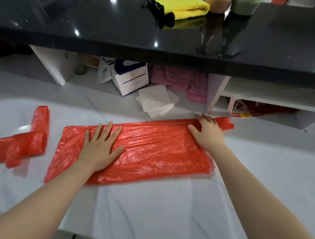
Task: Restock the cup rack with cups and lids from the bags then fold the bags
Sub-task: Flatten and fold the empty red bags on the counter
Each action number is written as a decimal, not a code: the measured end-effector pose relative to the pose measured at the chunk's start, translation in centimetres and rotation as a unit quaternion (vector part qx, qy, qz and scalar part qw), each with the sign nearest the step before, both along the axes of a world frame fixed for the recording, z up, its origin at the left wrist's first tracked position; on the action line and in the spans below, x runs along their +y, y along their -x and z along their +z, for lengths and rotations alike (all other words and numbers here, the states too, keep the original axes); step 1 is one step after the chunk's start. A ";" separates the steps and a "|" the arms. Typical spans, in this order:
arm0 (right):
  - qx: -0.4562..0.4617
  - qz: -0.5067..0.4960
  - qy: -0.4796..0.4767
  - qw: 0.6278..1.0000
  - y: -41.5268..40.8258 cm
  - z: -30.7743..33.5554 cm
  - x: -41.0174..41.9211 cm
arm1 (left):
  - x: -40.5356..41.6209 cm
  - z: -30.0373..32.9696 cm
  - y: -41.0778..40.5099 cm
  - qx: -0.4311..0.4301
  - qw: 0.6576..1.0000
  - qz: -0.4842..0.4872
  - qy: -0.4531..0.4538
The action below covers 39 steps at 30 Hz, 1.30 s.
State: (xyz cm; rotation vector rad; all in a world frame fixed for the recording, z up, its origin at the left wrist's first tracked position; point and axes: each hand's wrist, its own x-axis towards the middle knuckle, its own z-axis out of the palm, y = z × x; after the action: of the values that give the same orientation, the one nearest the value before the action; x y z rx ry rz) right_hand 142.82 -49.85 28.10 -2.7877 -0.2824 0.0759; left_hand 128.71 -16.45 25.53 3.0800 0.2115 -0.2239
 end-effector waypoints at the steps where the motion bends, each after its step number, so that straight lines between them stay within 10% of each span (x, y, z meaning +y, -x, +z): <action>1: -0.031 -0.009 0.002 0.999 0.5 0.6 0.2 | 0.0 0.0 0.3 0.000 1.000 0.000 -0.003; 22: 0.012 0.232 0.142 0.962 10.7 -1.6 3.7 | 1.3 0.6 6.5 -0.018 1.000 0.010 -0.012; 26: -0.066 0.166 0.218 0.960 13.2 -0.1 4.0 | 4.7 0.0 8.7 0.007 1.000 0.007 0.015; 31: -0.195 0.147 0.085 0.966 21.8 1.1 11.6 | 4.8 0.0 8.8 0.001 0.999 -0.003 0.054; 39: 0.026 0.141 0.140 0.980 29.3 -1.6 16.1 | 5.4 0.5 11.3 -0.197 0.956 0.006 0.218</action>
State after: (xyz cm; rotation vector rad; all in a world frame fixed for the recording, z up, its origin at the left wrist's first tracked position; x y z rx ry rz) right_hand 113.50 -33.73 26.45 -2.9944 -0.7025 0.2767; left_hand 117.42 -11.04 26.06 2.6095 0.1379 0.3044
